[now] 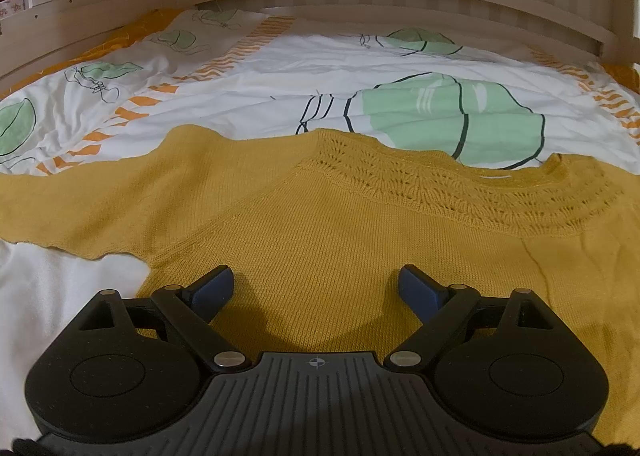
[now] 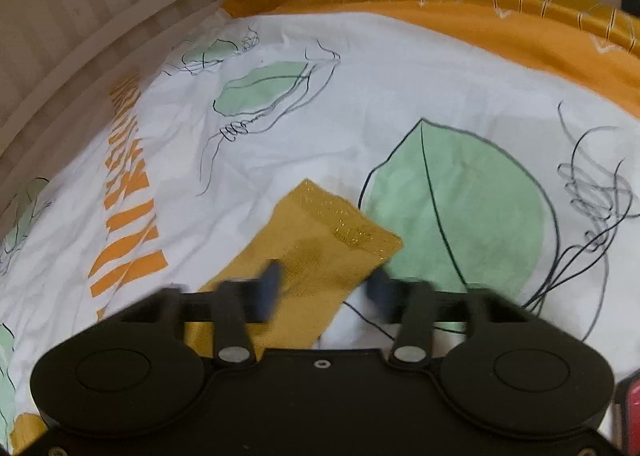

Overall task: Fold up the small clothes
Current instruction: 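Lift the held sleeve with the right gripper and lay it across the body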

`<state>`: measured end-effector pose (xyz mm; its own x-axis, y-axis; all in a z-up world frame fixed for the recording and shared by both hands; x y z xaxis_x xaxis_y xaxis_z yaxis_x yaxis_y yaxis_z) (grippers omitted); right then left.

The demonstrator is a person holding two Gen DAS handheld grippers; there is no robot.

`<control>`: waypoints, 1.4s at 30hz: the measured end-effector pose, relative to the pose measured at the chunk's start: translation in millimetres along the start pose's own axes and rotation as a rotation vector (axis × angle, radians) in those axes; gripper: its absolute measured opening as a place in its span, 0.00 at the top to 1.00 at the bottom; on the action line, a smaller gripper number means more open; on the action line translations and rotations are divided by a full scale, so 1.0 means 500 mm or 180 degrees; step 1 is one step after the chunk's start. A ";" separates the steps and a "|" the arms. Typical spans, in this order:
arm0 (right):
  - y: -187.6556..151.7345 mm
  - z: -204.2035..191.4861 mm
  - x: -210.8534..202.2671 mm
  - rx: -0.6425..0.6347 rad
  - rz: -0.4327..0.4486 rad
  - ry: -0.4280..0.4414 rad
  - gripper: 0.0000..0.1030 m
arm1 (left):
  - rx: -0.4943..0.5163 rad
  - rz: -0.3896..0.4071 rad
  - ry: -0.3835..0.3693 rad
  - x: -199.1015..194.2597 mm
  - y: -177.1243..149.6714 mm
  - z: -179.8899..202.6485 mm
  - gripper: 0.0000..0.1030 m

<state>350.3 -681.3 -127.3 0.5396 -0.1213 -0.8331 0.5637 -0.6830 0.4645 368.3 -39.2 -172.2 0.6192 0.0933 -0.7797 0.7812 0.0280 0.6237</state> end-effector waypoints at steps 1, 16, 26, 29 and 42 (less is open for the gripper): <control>0.000 -0.003 -0.007 -0.0035 0.0023 -0.0010 0.81 | -0.0001 -0.0001 -0.0001 0.000 0.000 0.000 0.12; -0.117 -0.378 -0.224 -0.0861 0.0070 0.1333 0.81 | 0.0020 -0.0277 -0.0222 -0.019 0.004 -0.015 0.14; -0.324 -0.556 -0.228 -0.2059 0.0043 0.0800 0.08 | 0.0165 -0.0331 -0.0294 -0.052 -0.034 -0.041 0.14; -0.314 -0.543 -0.226 -0.2251 0.0321 0.0392 0.07 | 0.0188 -0.0315 -0.0286 -0.051 -0.038 -0.039 0.14; -0.108 -0.231 -0.106 -0.1084 0.0173 -0.0225 0.38 | 0.0101 -0.0410 -0.0589 -0.127 0.001 0.006 0.17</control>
<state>363.3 -554.8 -73.8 0.5367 -0.2086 -0.8176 0.7179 -0.3962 0.5724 329.3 -48.1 -122.6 0.5159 -0.0934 -0.8515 0.8551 -0.0036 0.5184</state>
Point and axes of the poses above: each gripper's, at about its wrist camera, not at the fingertips, and x roughly the way its jaws point, z to its right, y to its top, the point moved 8 cm from there along x, roughly the way its jaws point, and after that the axes turned 12 degrees about -z, right-handed, at the moved point
